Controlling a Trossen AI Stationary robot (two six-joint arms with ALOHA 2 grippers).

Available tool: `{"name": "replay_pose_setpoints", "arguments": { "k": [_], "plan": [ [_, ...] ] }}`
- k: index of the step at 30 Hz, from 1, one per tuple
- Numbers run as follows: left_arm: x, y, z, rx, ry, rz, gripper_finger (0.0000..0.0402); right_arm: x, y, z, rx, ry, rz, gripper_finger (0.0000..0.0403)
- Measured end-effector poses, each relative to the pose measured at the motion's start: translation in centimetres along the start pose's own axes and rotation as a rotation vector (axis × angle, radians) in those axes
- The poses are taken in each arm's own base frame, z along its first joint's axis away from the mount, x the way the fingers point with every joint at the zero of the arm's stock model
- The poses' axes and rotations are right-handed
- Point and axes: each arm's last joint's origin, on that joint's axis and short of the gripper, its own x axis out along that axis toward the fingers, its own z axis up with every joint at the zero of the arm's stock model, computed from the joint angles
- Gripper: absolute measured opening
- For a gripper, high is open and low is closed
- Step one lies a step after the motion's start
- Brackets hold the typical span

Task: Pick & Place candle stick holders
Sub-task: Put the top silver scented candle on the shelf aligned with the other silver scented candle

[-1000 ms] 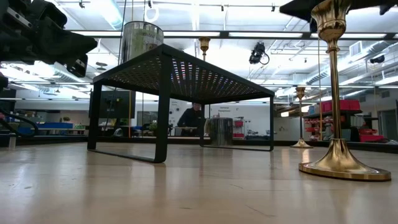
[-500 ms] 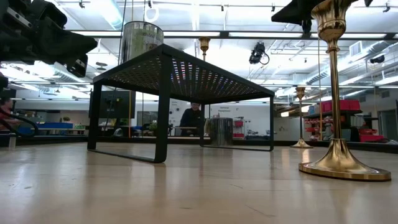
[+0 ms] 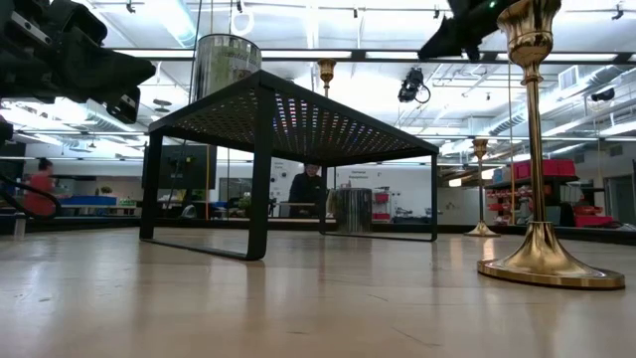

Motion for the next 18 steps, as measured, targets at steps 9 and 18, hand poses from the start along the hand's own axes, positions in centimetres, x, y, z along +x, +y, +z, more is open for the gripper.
{"name": "replay_pose_setpoints", "arguments": {
  "k": [9,18],
  "plan": [
    [0.0,0.0,0.0,0.0,0.0,0.0,0.0039,2.9,-0.9,-1.8,0.028,0.147,-0.015,0.0101],
    [0.0,0.0,0.0,0.0,0.0,0.0,0.0039,5.0,-1.2,-2.8,0.066,0.215,-0.032,0.0187]
  ]
}}
